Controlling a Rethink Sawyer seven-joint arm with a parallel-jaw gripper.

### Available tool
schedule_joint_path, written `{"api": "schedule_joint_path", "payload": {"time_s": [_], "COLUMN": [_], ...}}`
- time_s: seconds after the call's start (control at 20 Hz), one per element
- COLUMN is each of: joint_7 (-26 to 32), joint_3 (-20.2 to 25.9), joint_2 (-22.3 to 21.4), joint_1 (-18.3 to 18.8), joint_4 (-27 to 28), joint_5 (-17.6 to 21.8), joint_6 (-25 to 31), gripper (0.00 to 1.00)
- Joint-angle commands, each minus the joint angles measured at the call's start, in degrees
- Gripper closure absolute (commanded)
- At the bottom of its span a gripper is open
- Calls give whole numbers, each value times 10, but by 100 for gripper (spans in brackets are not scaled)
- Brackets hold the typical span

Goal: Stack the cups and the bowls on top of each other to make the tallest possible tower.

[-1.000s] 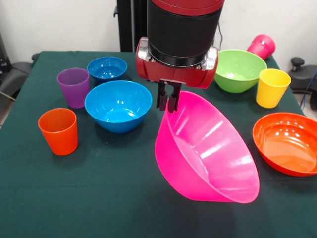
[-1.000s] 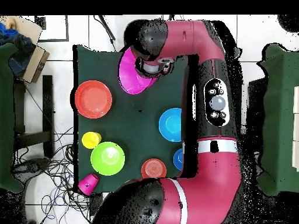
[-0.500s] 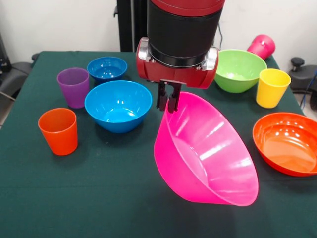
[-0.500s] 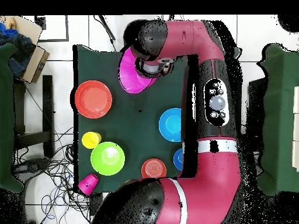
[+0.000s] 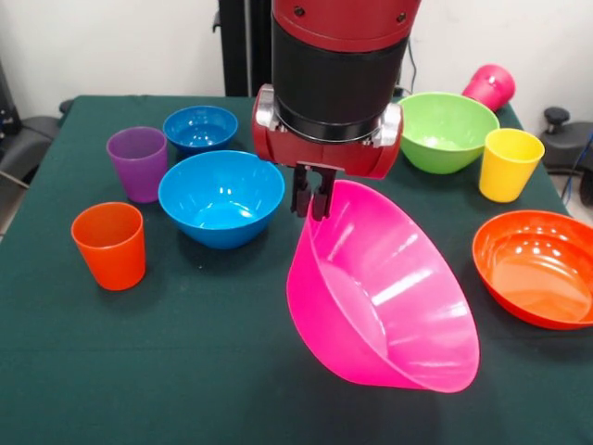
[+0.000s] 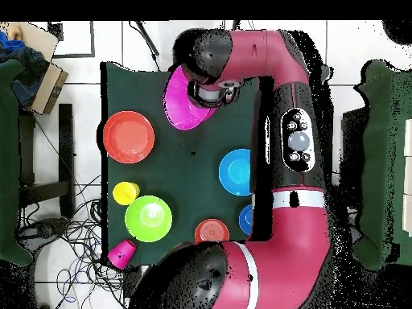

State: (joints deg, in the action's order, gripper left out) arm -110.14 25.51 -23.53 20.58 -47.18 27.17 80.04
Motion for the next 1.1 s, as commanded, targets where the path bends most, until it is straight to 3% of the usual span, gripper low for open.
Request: {"api": "schedule_joint_path", "payload": {"time_s": [0.05, 0.65, 1.1], "joint_7": [138, 145, 183], "joint_3": [5, 11, 27], "joint_2": [17, 25, 67], "joint_1": [6, 11, 2], "joint_4": [5, 13, 102], "joint_5": [35, 29, 41], "joint_6": [1, 8, 74], "gripper": [100, 100, 100]}}
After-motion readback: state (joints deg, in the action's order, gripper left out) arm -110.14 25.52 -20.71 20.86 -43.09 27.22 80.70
